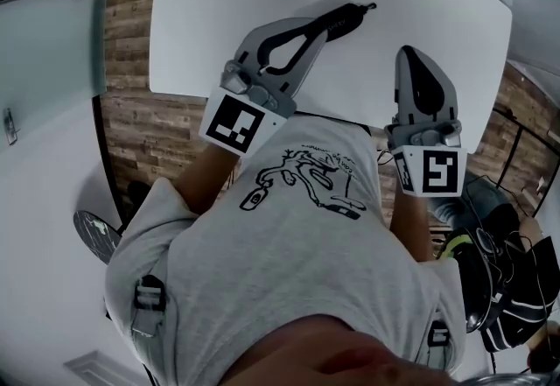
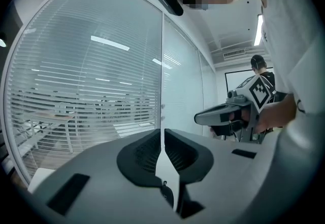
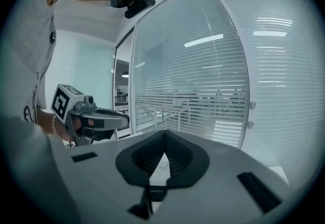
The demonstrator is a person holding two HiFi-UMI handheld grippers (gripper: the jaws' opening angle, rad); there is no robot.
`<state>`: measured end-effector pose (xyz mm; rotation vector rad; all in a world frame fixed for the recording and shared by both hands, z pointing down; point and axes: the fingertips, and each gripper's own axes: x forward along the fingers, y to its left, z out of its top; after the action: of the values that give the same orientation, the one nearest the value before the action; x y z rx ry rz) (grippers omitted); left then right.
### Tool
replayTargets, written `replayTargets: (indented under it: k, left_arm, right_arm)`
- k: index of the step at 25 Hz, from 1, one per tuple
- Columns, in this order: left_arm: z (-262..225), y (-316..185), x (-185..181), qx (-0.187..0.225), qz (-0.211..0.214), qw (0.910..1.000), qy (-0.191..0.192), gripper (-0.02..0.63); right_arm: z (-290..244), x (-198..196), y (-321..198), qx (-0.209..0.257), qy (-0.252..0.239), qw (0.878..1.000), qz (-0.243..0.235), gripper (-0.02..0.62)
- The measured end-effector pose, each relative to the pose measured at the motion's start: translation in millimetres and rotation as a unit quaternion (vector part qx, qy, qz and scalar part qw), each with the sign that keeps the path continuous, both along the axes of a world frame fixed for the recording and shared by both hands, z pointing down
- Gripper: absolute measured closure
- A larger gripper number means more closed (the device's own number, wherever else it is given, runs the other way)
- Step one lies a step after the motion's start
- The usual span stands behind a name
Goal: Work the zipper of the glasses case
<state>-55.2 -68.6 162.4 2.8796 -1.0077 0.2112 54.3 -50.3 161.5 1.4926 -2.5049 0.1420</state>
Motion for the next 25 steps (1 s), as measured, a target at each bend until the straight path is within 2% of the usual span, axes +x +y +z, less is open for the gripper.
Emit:
replayTargets:
  k: [11, 17, 25]
  left_arm:
    - [54.8, -11.2, 15.4, -0.025, 0.017, 0.9982, -0.051, 0.569]
    - [122.6, -27.0, 37.0, -0.038, 0.036, 0.9942, -0.094, 0.569]
    - [175.5, -33.7, 50.6, -0.066, 0.044, 0.9879, -0.133, 0.569]
  right_arm:
    - [44.6, 22.6, -17.3, -0.023, 0.072, 0.997, -0.009, 0.576]
    - [106.0, 35.8, -40.4, -0.054, 0.095, 0.994, -0.022, 0.555]
    - [168.7, 43.9, -55.7, -0.089, 0.147, 0.983, -0.060, 0.541]
